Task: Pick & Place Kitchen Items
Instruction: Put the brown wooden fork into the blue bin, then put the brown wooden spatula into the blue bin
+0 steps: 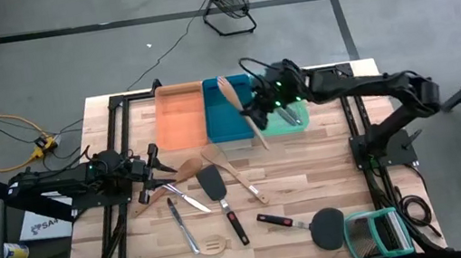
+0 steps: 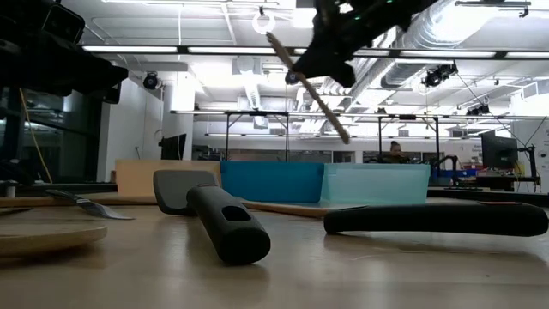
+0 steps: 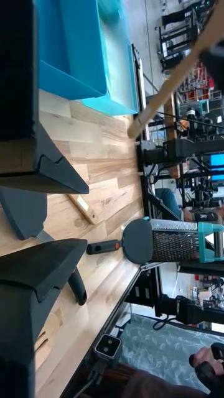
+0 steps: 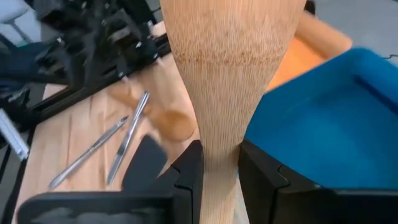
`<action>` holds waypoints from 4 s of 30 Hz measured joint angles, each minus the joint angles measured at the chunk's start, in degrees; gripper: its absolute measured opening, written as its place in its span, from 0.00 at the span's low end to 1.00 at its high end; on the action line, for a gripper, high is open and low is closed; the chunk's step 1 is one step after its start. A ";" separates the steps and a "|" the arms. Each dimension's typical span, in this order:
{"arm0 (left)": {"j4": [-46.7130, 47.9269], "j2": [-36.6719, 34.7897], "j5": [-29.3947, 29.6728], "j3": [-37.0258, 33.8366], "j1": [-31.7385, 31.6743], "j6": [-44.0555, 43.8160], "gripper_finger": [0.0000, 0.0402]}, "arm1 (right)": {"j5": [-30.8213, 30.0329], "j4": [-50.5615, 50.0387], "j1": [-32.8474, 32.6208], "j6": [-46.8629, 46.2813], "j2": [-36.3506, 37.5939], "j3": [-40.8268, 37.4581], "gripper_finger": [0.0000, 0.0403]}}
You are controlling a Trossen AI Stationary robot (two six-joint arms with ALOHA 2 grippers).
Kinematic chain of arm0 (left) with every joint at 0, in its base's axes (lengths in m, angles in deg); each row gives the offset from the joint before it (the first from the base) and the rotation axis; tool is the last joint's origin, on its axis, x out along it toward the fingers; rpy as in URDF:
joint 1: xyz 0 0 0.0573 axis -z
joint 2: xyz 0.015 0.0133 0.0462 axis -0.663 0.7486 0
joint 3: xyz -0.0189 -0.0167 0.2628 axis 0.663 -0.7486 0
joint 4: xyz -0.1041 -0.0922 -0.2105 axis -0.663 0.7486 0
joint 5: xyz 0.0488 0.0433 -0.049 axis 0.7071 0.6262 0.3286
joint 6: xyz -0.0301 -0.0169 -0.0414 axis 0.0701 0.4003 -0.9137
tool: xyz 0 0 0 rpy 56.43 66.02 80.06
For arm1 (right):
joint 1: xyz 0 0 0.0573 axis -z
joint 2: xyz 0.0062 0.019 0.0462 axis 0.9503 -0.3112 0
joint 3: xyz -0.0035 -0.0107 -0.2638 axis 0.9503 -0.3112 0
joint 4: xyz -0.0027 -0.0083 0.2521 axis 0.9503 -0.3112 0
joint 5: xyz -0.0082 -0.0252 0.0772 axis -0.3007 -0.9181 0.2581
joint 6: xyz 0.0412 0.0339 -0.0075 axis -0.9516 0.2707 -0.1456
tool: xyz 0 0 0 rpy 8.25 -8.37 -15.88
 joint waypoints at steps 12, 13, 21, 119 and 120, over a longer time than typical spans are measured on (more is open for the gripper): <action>0.00 0.00 0.00 0.02 0.00 -0.01 0.31 | 1.65 -9.35 6.46 -3.25 -14.74 19.29 0.17; 0.00 0.00 0.00 0.01 0.00 0.00 0.31 | 1.60 -11.83 6.94 -3.31 -15.67 20.96 0.17; 0.00 0.00 0.00 0.00 0.02 0.01 0.31 | 1.99 -26.97 9.86 -6.24 -24.63 35.43 0.17; 0.00 0.00 0.00 0.00 0.01 0.00 0.31 | 13.46 -40.19 16.02 -4.69 -46.93 50.42 0.37; 0.00 0.00 0.00 0.00 0.01 -0.01 0.31 | 13.46 -40.20 16.02 -4.87 -46.88 50.42 0.37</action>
